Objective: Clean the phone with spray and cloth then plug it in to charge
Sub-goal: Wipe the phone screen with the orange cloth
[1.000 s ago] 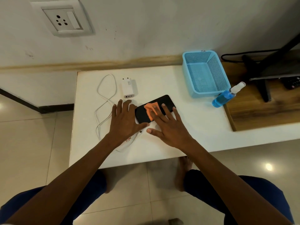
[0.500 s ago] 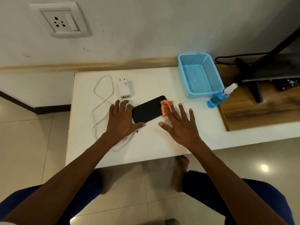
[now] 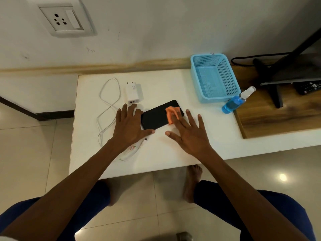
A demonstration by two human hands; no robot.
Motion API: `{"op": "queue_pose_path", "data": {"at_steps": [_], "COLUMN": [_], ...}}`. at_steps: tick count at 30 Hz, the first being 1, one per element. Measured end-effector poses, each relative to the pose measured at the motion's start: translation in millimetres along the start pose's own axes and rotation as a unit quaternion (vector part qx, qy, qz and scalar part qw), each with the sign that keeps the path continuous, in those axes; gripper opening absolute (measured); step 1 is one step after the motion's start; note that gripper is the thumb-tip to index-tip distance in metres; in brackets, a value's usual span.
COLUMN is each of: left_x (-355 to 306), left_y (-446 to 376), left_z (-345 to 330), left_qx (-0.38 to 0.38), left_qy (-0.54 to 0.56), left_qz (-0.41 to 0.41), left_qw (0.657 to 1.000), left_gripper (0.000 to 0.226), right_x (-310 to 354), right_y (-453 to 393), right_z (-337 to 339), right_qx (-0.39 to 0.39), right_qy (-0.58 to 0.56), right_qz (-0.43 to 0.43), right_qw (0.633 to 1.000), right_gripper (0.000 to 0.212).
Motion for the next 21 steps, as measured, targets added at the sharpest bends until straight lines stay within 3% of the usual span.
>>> {"op": "queue_pose_path", "data": {"at_steps": [7, 12, 15, 18, 20, 21], "left_x": [-3, -16, -30, -47, -55, -58], "left_y": [-4, -4, -4, -4, -6, -8], "left_z": [7, 12, 23, 38, 42, 42], "left_qx": [-0.006, -0.019, -0.063, -0.124, -0.125, -0.100], "left_qy": [-0.011, -0.033, 0.068, 0.129, 0.196, 0.262], "left_qz": [-0.010, -0.034, -0.058, -0.120, -0.124, -0.095], "left_qw": [1.000, 0.999, 0.994, 0.977, 0.965, 0.955], "left_gripper": [0.084, 0.094, 0.072, 0.042, 0.029, 0.023], "right_x": [-31, -35, -41, -48, -50, -49], "right_y": [-8, -10, -10, -10, -9, -8], "right_z": [18, 30, 36, 41, 44, 47], "right_qx": [-0.009, -0.117, -0.168, -0.165, -0.165, -0.181], "right_qy": [-0.097, -0.249, -0.385, -0.503, -0.504, -0.470], "right_qz": [-0.042, -0.005, 0.012, 0.018, 0.016, 0.022], "right_qw": [0.994, 0.962, 0.907, 0.848, 0.847, 0.864], "right_gripper": [0.080, 0.058, 0.051, 0.069, 0.070, 0.068]}}
Point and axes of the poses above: each hand's wrist, its own y-axis away from the middle knuckle, its own z-axis out of the back of the hand, x = y × z, the point moved 5 cm from there along -y, towards the middle knuckle, and after that the axes turned 5 degrees about x, right-handed, at the moved point
